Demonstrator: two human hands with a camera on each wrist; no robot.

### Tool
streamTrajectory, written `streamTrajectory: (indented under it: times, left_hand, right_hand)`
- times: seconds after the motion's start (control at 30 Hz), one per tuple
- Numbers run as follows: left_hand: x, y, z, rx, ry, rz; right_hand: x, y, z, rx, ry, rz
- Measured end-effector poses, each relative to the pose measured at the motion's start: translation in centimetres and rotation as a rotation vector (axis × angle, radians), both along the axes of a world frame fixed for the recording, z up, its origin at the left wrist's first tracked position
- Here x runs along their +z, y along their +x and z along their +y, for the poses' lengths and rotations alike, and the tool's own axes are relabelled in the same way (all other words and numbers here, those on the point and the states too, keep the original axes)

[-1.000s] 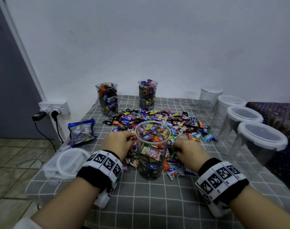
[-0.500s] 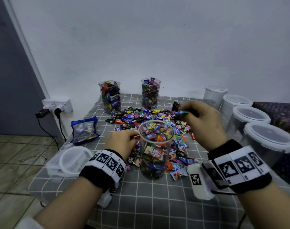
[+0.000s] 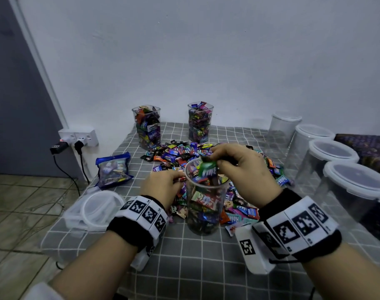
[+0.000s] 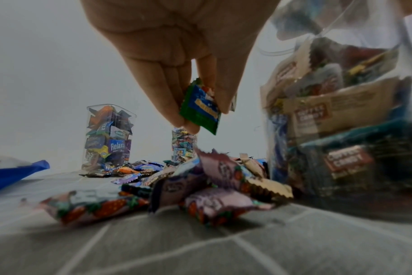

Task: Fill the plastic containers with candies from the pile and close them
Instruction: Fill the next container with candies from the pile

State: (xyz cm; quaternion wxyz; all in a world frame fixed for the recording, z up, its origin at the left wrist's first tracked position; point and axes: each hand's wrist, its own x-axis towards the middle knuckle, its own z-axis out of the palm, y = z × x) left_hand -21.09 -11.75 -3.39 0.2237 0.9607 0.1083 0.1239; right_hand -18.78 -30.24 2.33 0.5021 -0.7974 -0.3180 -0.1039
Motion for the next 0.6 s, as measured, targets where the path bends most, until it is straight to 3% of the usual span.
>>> streamTrajectory:
  times: [0.17, 0.33, 0.47, 0.6]
  left_hand:
    - [-0.1, 0.1, 0.0, 0.007, -0.005, -0.001]
    - [-0.6, 0.1, 0.6, 0.038, -0.020, 0.004]
    - [-0.6, -0.3, 1.1, 0.064, -0.080, -0.050]
    - [-0.2, -0.7, 1.5, 0.070, -0.163, -0.114]
  right_hand:
    - [-0.1, -0.3, -0.1, -0.004, 0.009, -0.015]
    - [-1.5, -0.6, -0.3, -0.133, 0.105, -0.061]
    - [-2.7, -0.7, -0.9, -0.018, 0.036, 0.211]
    - [-4.2, -0.7, -0.7, 0.204, 0.114, 0.433]
